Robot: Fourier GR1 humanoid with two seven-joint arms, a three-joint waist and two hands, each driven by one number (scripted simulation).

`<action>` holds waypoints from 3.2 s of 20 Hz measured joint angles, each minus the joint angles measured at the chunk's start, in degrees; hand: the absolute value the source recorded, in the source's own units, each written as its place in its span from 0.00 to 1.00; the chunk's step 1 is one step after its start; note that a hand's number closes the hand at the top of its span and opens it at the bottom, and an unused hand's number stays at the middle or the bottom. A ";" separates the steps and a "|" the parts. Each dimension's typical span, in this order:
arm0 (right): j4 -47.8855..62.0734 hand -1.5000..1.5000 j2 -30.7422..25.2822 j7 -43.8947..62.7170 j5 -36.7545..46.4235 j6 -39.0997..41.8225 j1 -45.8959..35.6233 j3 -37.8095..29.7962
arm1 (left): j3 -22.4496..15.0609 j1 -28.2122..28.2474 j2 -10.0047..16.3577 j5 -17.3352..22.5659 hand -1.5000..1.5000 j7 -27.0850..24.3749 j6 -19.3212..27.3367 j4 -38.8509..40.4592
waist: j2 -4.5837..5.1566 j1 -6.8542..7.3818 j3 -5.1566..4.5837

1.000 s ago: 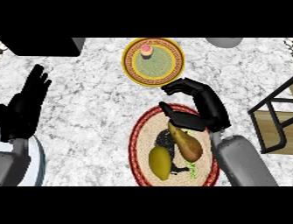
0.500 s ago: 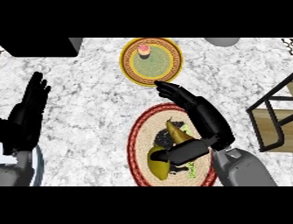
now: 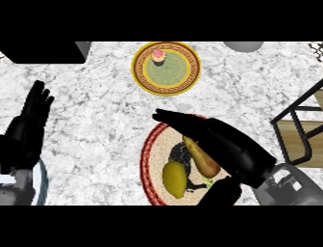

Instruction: Pick the lemon from the placemat and place it in the tiered shelf

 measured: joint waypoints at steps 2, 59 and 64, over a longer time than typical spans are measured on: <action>-1.71 0.00 -1.09 5.33 3.10 1.75 -3.20 2.51 | -0.17 0.31 -0.26 -0.19 0.50 -0.27 -0.03 0.12 | -0.02 0.07 -0.02; 26.93 1.00 18.61 4.63 53.04 8.08 9.65 12.75 | 6.91 0.53 -8.23 -7.94 0.50 2.34 -7.91 -1.74 | 0.70 0.39 0.18; 29.15 1.00 18.73 -0.01 56.72 7.29 8.38 12.73 | 7.96 0.84 -8.53 -8.12 0.50 1.76 -8.99 -1.03 | 0.41 0.43 0.14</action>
